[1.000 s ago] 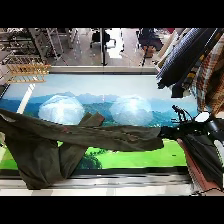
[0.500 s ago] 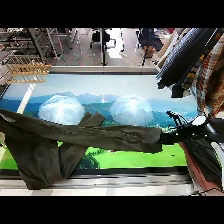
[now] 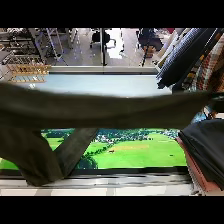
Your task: Fold the clothes and pants, and hang the long-sleeved shirts on hangers.
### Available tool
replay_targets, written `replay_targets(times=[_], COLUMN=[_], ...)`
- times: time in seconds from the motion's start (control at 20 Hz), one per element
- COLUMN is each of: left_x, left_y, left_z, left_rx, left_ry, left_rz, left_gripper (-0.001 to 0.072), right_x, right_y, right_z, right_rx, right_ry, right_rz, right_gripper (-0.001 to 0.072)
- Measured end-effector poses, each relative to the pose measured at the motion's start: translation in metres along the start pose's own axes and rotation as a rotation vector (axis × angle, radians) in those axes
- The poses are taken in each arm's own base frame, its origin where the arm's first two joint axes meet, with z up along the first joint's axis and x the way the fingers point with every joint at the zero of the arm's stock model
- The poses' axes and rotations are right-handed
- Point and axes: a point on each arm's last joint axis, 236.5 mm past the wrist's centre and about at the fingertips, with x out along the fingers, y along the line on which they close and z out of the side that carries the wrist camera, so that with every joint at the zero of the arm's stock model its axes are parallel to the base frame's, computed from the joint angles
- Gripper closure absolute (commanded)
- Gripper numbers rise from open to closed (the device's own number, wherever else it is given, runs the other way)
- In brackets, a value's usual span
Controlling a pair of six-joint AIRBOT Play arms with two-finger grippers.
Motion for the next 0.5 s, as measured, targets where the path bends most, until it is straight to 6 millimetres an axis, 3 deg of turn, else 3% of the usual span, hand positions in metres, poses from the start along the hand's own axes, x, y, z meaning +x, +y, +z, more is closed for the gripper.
replay_targets(times=[0.15, 0.25, 0.35, 0.5], left_x=[-0.048, -0.069, -0.073, -0.047], left_y=[-0.054, -0.07, -0.063, -0.026], left_z=[0.063, 0.084, 0.088, 0.055], left_rx=[0.154, 0.222, 0.245, 0.19], left_ry=[-0.18, -0.249, -0.246, -0.101], left_rz=[0.013, 0.038, 0.067, 0.06], left_gripper=[0.0692, 0.0692, 0.0692, 0.0693], right_x=[-0.069, -0.091, -0.091, -0.044], right_y=[-0.006, -0.006, -0.008, -0.002], right_z=[0.057, 0.073, 0.075, 0.043], right_rx=[-0.048, -0.061, -0.041, 0.058], right_ry=[-0.214, -0.277, -0.275, -0.117], right_rz=[-0.134, -0.173, -0.175, -0.047], right_gripper=[0.0692, 0.0692, 0.0692, 0.0692])
